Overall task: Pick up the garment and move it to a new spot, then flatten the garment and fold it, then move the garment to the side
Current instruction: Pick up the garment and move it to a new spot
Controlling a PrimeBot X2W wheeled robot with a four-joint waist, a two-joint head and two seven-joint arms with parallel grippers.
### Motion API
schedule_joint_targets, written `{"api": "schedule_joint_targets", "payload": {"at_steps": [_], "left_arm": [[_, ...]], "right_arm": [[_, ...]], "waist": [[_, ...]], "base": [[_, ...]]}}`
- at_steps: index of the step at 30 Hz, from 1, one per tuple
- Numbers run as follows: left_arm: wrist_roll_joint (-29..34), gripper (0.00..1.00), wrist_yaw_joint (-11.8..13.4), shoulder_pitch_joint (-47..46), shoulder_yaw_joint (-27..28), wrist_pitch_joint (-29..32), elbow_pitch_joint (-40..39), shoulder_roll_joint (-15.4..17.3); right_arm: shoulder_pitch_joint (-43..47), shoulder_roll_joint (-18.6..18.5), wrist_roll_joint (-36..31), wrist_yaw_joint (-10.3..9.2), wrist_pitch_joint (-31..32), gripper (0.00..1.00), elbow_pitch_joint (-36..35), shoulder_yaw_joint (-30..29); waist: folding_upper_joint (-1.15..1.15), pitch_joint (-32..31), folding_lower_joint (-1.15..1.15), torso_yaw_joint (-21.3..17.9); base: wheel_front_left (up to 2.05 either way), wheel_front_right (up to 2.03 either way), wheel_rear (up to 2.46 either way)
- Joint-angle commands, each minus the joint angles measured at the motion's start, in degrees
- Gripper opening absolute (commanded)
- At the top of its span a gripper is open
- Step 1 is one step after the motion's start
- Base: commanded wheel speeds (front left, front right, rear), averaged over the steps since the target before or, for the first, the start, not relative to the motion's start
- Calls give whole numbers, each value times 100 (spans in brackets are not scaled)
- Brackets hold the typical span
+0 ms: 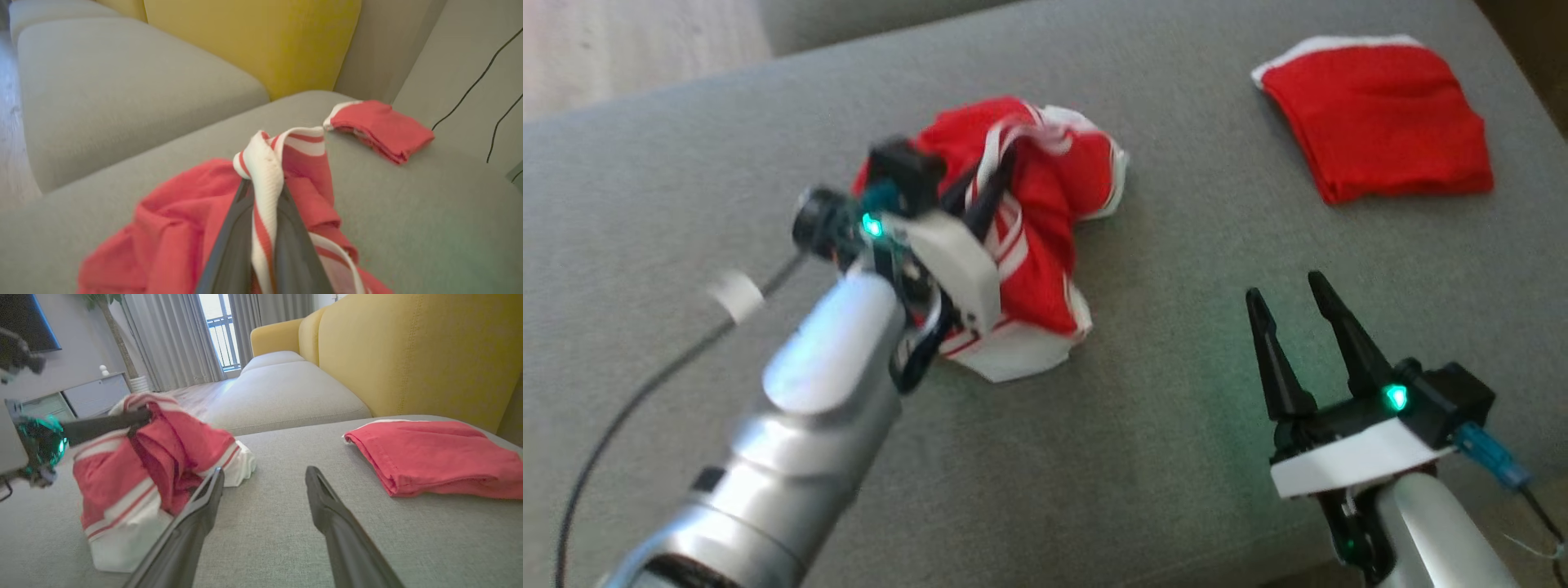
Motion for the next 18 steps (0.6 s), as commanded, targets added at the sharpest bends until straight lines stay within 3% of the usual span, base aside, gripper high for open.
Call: {"api": "schedule_joint_targets", "payload": {"at_steps": [1,4,5,6,11,18], "left_arm": [[86,0,51,-158,50,-277,41,4],[142,0,145,-100,-18,-593,252,-92],[165,27,197,-95,-49,-745,335,-133],[215,100,255,-110,-97,-911,404,-165],[329,100,652,-91,-188,-1649,589,-240],[359,100,1487,727,236,-1922,5,-120]], "right_arm": [[-239,18,-50,-4,-61,100,-197,126],[-268,39,-54,-4,-61,100,-183,112],[-269,42,-56,-4,-61,100,-175,96],[-260,42,-58,-4,-61,100,-166,67],[-110,23,-84,-4,-61,100,-67,-2],[360,61,-154,-4,-61,100,19,-244]], "waist": [[0,338,-1,-254],[0,368,-1,-257],[0,364,-1,-240],[0,339,-1,-203],[0,-136,-1,69],[0,-1036,-1,643]], "base": [[0,0,0],[0,0,0],[0,0,0],[0,0,0],[0,0,0],[0,0,0]]}}
